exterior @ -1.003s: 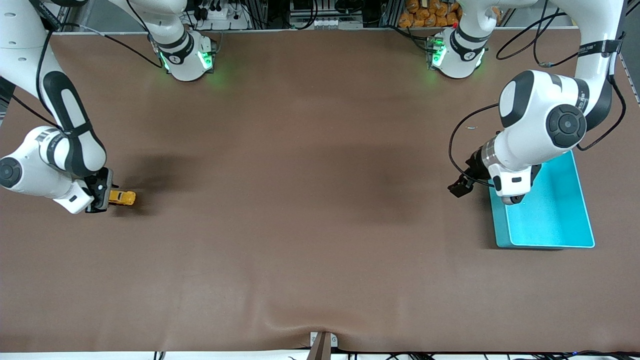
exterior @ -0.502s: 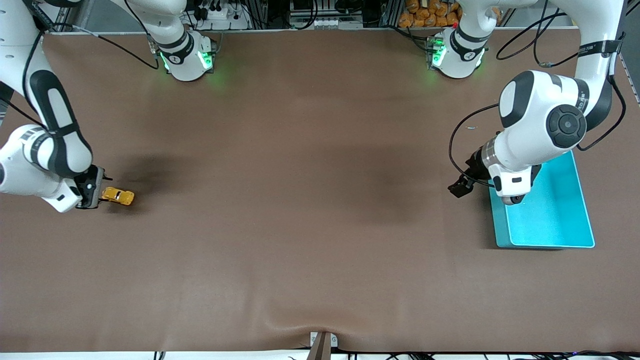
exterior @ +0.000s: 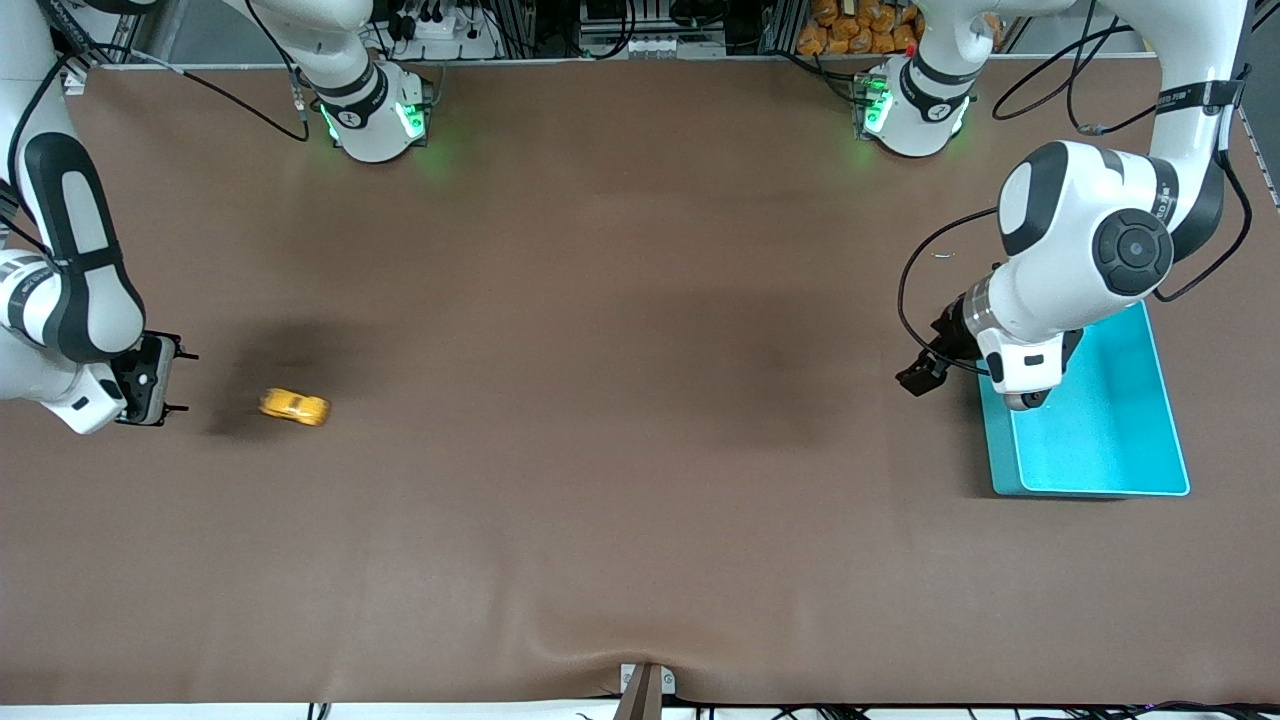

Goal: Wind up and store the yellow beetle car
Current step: 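Open the right gripper to release the wound car, then move the left gripper toward the car rolling past the bin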

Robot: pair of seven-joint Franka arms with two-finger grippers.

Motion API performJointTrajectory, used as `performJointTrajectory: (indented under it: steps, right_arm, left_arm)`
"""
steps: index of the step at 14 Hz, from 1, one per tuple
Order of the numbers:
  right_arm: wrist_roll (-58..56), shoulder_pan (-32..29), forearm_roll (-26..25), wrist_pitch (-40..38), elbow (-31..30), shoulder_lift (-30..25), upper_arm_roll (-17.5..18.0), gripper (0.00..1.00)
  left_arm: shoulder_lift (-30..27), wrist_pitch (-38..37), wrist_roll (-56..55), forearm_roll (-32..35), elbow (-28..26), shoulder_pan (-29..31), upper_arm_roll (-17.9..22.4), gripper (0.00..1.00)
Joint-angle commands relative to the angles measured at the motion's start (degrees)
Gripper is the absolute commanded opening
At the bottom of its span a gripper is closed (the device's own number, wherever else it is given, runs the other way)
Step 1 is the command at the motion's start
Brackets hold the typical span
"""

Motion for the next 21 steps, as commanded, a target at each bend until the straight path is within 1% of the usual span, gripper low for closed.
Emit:
performJointTrajectory:
  steps: [1,10,16,21]
  right_arm:
    - [0.70,0.90,0.89,-0.94,1.40,0.74,0.32,0.89]
    - [0.79,4.68,1.94,-0.85,2.81,0.74,0.41,0.89]
    - [0.79,4.95,1.94,-0.94,3.25,0.74,0.41,0.89]
    - [1.93,5.47,2.03,-1.03,3.87,0.74,0.59,0.89]
  left_arm:
    - [-0.11,0.89,-0.73,-1.32,-0.23,-0.04,0.07,1.00]
    - [1.03,2.03,-2.31,-1.05,-0.32,0.66,0.25,1.00]
    - [1.65,3.52,-5.91,-0.70,-0.32,0.66,0.25,1.00]
    - [2.00,3.61,-6.09,-0.70,-0.32,0.92,0.34,1.00]
